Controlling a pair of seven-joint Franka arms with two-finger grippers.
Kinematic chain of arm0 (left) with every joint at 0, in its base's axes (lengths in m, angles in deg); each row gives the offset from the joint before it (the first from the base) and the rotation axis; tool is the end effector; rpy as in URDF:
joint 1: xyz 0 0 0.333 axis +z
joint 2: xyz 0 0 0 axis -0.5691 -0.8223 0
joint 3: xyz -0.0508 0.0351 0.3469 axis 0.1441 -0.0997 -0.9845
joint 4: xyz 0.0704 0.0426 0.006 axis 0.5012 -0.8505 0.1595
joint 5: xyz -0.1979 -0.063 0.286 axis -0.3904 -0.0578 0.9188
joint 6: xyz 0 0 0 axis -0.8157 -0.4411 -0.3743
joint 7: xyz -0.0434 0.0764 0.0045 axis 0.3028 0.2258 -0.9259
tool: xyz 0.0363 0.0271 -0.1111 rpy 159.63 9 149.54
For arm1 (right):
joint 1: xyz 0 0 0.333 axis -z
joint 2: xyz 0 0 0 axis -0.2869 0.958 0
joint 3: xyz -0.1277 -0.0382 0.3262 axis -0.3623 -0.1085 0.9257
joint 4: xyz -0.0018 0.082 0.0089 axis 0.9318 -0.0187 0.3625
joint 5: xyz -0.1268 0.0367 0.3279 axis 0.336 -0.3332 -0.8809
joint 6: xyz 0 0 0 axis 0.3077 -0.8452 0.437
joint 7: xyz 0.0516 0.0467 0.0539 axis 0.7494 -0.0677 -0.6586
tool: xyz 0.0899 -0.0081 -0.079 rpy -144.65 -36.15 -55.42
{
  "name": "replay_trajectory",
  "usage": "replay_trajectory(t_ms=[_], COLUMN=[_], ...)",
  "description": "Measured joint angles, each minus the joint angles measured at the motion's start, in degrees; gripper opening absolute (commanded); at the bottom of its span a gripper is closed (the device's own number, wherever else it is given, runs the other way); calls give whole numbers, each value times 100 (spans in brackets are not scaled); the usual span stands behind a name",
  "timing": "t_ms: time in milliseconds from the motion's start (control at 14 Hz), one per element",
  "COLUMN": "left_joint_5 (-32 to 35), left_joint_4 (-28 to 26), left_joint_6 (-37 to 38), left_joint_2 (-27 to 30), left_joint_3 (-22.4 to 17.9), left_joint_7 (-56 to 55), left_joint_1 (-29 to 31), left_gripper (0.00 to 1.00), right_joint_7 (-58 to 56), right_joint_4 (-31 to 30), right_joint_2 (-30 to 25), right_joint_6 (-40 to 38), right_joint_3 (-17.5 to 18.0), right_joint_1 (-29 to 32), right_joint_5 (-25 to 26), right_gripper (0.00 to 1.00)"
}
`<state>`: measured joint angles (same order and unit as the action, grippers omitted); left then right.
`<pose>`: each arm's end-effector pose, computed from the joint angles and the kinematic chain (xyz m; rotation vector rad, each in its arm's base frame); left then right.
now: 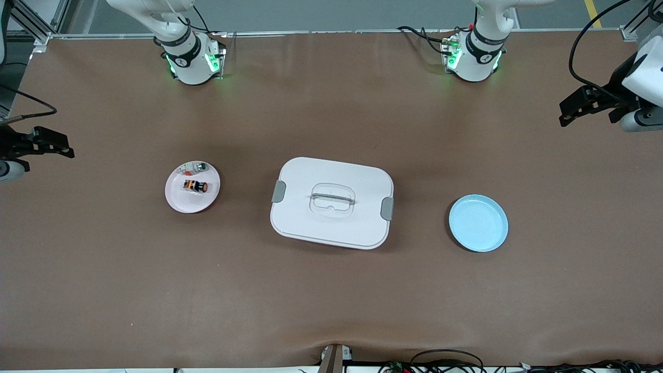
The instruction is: Transfer orange switch to right arm and place
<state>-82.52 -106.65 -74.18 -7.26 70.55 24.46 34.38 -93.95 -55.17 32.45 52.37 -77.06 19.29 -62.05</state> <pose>0.4862 -0.0420 0.6696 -3.0966 -0.0684 0.0342 0.5575 -0.0584 0.6110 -3.1024 -0.3755 0.2043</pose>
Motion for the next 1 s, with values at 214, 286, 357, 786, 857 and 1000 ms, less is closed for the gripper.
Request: replay_trajectory(t_ms=[214,286,357,786,857,1000], left_joint_5=[0,0,0,-1,-1,-1], left_joint_4=[0,0,-2,-20,-25,-45], left_joint_6=[0,0,1,1,1,1], left_joint_2=[36,46,53,57,57,58], left_joint_3=[0,0,0,-2,-2,-2], left_joint_7=[2,2,3,10,15,22], left_joint_1=[0,0,0,1,1,1], left_gripper=[100,100,100,100,100,100], right_joint_7=[945,1222,1428,1687,1722,1739], right_joint_4=[75,97,120,399,409,439], right_joint_2=[5,5,6,4,4,-24], right_joint_6=[0,0,0,3,-1,-7], right_joint_3=[4,10,17,153,159,154], right_joint_1=[29,29,29,-32,-57,-68], right_joint_5=[0,-1,-4,-69,-82,-123], right_gripper=[100,100,100,100,100,100])
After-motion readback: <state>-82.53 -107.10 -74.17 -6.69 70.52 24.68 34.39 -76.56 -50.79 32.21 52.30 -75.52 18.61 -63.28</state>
